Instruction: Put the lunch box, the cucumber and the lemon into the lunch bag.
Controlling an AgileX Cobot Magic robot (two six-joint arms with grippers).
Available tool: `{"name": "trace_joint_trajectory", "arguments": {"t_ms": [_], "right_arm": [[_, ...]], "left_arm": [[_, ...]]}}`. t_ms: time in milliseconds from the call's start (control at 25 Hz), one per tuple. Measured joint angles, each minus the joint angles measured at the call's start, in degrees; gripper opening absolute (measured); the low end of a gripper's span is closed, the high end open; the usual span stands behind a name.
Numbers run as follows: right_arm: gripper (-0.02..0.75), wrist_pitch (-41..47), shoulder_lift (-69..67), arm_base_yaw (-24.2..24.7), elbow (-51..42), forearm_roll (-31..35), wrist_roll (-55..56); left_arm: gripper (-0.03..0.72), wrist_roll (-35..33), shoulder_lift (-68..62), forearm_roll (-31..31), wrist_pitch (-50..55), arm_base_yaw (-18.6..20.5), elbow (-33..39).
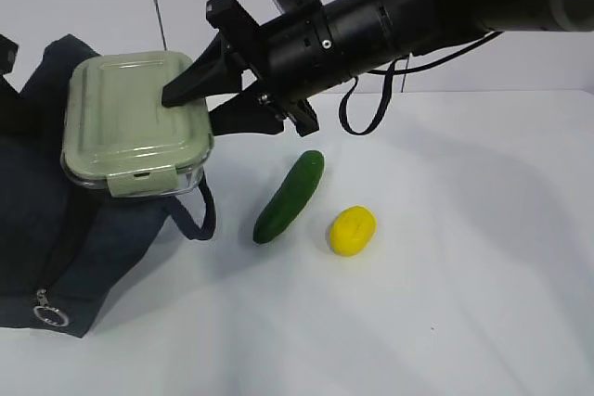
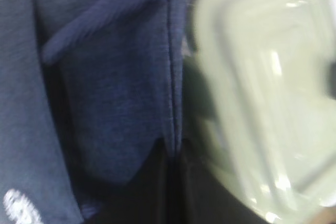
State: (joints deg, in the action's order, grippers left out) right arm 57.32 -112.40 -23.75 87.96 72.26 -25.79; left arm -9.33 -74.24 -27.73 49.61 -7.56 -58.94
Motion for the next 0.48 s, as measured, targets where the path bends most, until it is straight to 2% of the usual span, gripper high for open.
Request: {"name": "trace_joint_trajectory", "arguments": {"t_ms": [200, 480], "right_arm": [[0.36, -1.7, 0.0, 0.0, 0.0, -2.53, 0.0], [0.36, -2.29, 0.0, 0.0, 0.0, -7.22, 0.0]], "left_arm": [[-0.006, -3.86, 0.0, -6.49, 1.78, 0.0, 0.0], [-0.006, -4.92, 0.0, -8.65, 3.49, 0.0, 0.0]]}}
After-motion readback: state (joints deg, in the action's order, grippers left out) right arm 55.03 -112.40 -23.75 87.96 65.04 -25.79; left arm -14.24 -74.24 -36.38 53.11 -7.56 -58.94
